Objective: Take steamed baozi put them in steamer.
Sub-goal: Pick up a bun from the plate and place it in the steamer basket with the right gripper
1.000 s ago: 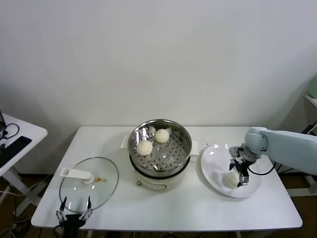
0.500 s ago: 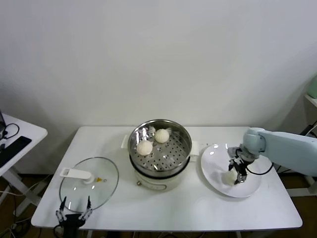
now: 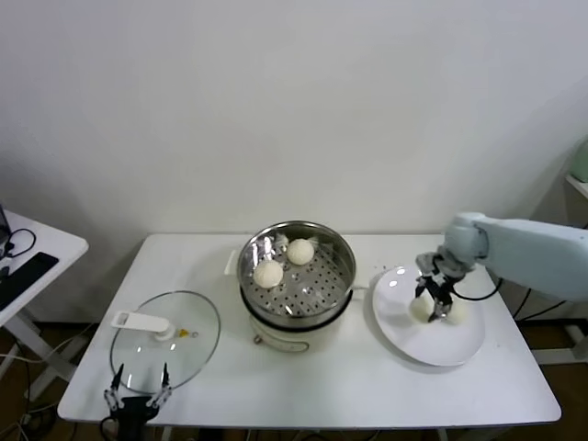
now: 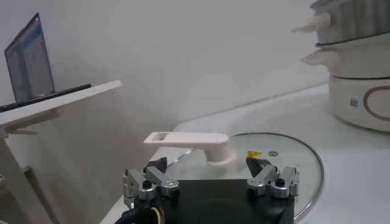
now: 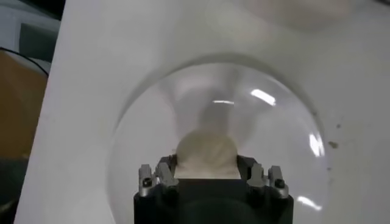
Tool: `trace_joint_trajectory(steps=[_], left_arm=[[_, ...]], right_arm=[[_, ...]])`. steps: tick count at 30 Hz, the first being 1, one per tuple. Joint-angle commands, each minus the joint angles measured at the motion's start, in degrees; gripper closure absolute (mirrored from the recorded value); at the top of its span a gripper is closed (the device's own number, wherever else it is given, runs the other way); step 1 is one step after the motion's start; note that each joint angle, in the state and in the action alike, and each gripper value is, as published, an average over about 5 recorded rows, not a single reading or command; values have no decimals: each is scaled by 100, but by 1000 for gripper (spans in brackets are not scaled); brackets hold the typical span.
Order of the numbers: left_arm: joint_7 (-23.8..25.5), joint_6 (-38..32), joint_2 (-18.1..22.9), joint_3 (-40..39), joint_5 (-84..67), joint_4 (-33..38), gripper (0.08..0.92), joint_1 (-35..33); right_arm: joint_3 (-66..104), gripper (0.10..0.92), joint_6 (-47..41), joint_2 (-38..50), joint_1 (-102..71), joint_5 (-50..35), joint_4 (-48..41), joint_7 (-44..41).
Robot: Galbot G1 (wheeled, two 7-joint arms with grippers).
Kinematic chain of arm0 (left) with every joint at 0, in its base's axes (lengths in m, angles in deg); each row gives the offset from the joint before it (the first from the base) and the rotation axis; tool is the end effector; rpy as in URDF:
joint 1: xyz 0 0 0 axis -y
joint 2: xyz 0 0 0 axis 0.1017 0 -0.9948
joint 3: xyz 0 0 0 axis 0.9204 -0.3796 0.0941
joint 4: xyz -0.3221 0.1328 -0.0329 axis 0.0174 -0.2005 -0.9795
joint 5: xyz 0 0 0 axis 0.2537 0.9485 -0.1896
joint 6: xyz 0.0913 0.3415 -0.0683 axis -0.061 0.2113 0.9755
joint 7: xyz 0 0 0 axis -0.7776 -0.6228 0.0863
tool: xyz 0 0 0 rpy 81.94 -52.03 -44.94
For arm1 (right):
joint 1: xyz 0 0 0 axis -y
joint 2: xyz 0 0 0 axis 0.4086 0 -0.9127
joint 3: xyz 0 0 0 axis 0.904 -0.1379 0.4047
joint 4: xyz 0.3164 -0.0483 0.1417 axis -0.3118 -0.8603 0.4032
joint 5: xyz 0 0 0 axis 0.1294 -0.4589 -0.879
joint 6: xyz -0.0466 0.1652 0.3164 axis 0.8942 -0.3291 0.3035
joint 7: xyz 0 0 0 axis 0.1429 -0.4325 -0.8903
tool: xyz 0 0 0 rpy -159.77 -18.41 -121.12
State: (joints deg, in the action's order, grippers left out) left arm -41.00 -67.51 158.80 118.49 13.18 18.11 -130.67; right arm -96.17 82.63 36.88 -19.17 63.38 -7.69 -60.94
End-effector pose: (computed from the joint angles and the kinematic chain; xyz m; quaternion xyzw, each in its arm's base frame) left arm 0.1140 0.0920 -0.4332 0.0982 -0.9784 -0.1460 0.1085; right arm 0.5375 -0.1271 -0.1550 0.5540 -0.4520 0.5692 0.4059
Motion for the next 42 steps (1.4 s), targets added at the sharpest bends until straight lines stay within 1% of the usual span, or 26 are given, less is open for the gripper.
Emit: trace_joint_trajectory(steps=[1,6,10,14,19,22,27,32,42], left_arm=[[1,-3,5,-12,24,-13,177,-6],[-4,-17,2,-14,45,-37,177,-3],[-12,-39,6,-28,76,-64,177,-4],[-15,-51,10,-51,97,-61,177,-7],[-15,-52,19,-80,119,-35,177,-5],[-17,-62,25,-86,132,-34,177,-14],[-18,-68,29,-88,146,2,177,-42],[-15,-50,30,-82,147,41,177,-43],[-18,-59,49,-67,153,18,177,-41]], right_arm=[[-514,364,809,-276,1879,-241,563,-481],[-141,362,1599,-444,2515,-189,988,-846],[240,362,1740,-558,2694,-113,1623,-926],[719,363,1806,-771,2505,386,2151,-869],[1177,364,1929,-1233,1900,1242,2425,-753],[1348,364,1912,-1541,1476,1628,2412,-709],[1413,364,1755,-1976,825,2037,2243,-617],[1417,364,1685,-2232,257,2309,2000,-547],[1512,362,1762,-2740,-419,2714,1182,-497]])
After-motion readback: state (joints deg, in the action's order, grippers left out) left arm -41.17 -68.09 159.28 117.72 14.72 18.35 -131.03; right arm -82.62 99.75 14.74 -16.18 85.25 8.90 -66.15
